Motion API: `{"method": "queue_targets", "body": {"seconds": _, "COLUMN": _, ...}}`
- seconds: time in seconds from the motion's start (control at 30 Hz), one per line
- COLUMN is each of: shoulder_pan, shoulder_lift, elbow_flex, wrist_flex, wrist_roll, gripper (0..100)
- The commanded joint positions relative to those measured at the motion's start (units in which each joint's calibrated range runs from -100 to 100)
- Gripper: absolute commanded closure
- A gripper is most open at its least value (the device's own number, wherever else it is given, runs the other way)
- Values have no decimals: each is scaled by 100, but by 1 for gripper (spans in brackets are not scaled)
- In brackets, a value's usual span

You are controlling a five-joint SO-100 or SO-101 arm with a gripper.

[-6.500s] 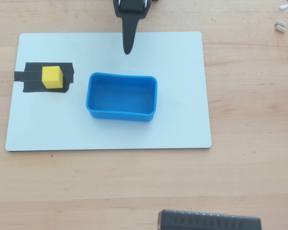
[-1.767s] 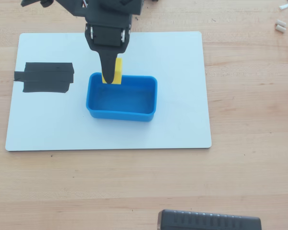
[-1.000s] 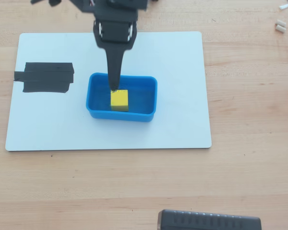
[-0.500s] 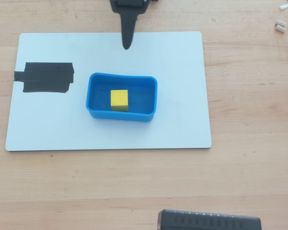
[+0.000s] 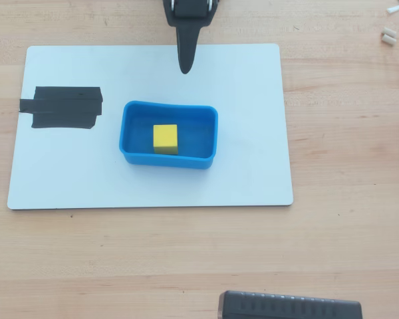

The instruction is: Pick up yellow cube and drop it in the blue rectangular bin

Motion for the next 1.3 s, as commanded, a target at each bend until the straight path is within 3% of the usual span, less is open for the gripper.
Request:
{"method": "queue_targets", "body": {"seconds": 0.0, "shoulder_pan": -82, "shoulder_lift": -568, "elbow_flex": 372, "wrist_flex": -104, "wrist_roll": 5, "gripper": 100}}
{"method": "queue_targets", "body": {"seconds": 0.47, "shoulder_pan": 158, "shoulder_lift": -586, "elbow_flex": 790, "wrist_flex": -145, "wrist_roll": 73, "gripper": 100}}
{"method": "queue_targets", "body": {"seconds": 0.9, "shoulder_pan": 201, "shoulder_lift": -2007, "elbow_flex": 1081, "wrist_flex": 474, "wrist_roll": 103, "gripper": 100}}
{"method": "queue_targets", "body": {"seconds": 1.27, "shoulder_pan": 176, "shoulder_lift": -2007, "elbow_flex": 1081, "wrist_flex": 483, "wrist_roll": 78, "gripper": 100}}
